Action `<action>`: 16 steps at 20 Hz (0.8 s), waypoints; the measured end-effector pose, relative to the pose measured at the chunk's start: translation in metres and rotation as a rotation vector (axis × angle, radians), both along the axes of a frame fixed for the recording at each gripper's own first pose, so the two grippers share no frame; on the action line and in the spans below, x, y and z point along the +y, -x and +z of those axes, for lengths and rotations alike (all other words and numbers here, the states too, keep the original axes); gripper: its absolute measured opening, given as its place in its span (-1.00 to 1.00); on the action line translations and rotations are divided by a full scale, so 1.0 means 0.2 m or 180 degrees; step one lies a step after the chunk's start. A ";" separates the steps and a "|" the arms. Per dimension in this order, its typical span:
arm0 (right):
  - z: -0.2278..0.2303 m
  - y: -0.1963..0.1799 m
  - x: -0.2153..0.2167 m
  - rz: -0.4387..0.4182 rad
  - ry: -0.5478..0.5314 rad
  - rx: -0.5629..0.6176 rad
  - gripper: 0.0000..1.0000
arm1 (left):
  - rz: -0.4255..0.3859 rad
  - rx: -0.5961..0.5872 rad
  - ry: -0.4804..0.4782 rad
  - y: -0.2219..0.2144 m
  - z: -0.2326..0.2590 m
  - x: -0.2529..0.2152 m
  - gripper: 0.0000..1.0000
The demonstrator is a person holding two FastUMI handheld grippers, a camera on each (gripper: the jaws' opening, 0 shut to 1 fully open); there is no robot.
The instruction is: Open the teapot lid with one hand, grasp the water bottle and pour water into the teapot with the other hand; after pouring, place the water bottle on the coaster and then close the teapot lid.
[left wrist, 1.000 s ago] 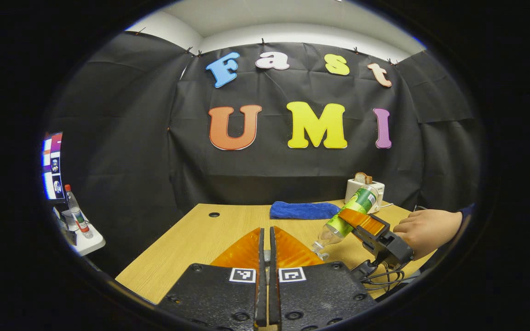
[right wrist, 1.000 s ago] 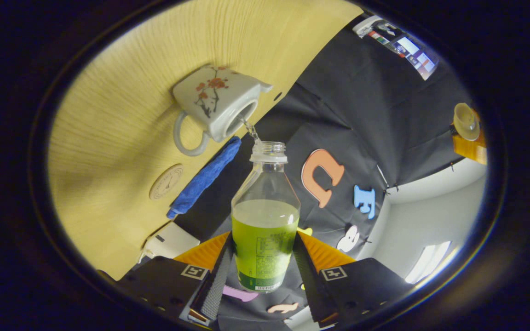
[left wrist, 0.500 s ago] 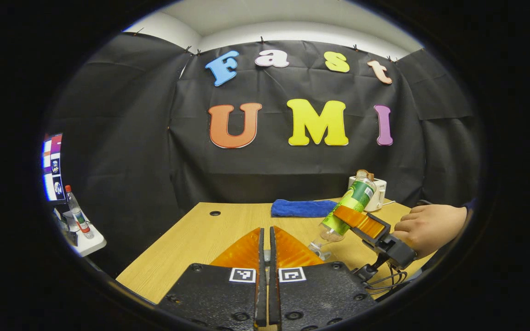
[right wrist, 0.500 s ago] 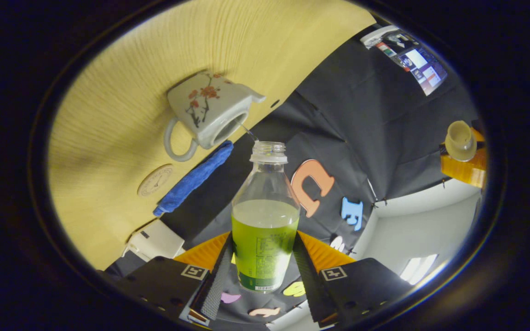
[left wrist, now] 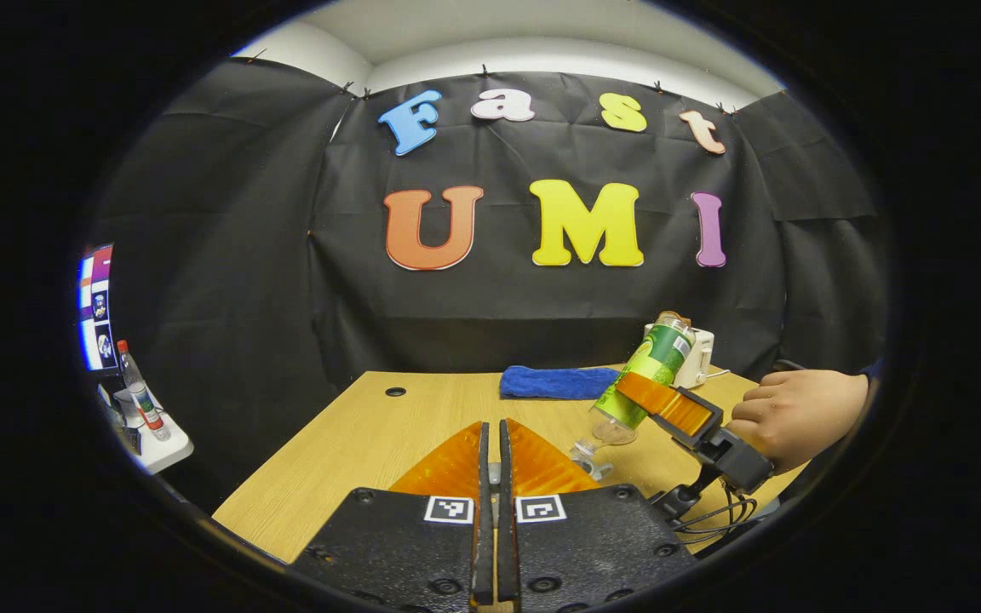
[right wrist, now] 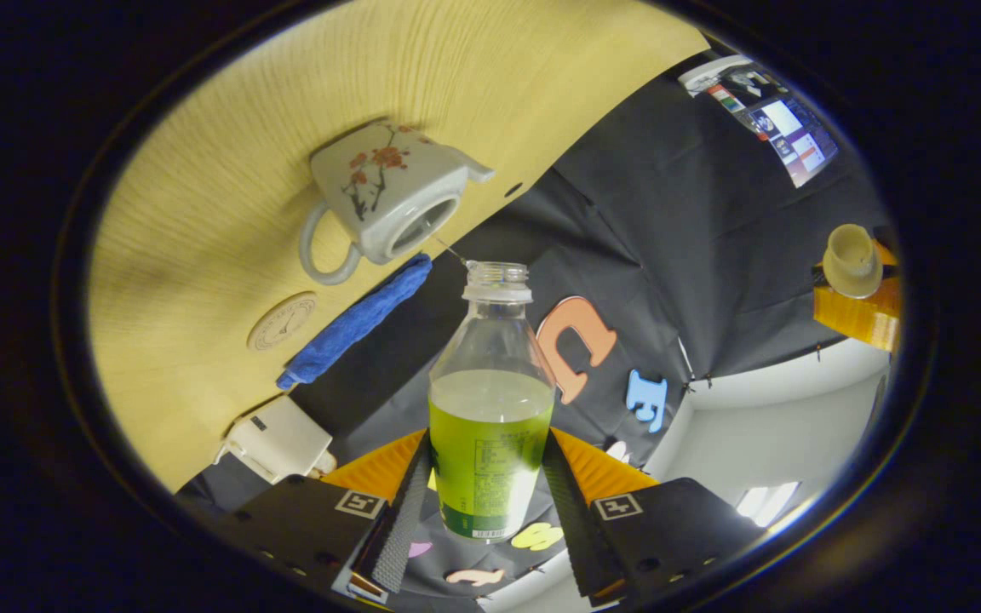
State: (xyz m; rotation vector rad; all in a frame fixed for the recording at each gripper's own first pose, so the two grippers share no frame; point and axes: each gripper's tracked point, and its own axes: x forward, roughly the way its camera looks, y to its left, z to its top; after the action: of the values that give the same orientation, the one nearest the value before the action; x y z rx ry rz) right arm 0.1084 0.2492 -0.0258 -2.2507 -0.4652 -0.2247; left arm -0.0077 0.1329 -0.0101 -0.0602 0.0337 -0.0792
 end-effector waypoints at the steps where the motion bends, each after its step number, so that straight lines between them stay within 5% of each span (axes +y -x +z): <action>1: 0.00 0.00 0.00 0.0009 0.0003 -0.0012 0.47 | -0.0001 0.0006 0.0010 0.00 0.00 0.00 -0.92; 8: 0.00 -0.04 -0.09 -0.0008 -0.0431 0.0084 0.52 | -0.0044 -0.0024 -0.0010 0.01 0.01 -0.02 -0.92; 16: -0.13 -0.11 -0.29 0.0268 -0.2544 0.0888 0.52 | 0.0003 0.0013 -0.0022 -0.01 -0.01 0.00 -0.92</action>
State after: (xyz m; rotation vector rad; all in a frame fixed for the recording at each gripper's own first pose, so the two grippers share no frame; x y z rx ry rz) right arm 0.1298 0.1908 -0.0521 -1.4460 -0.2523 -0.0336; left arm -0.0059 0.1331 -0.0124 -0.0535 0.0379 -0.0779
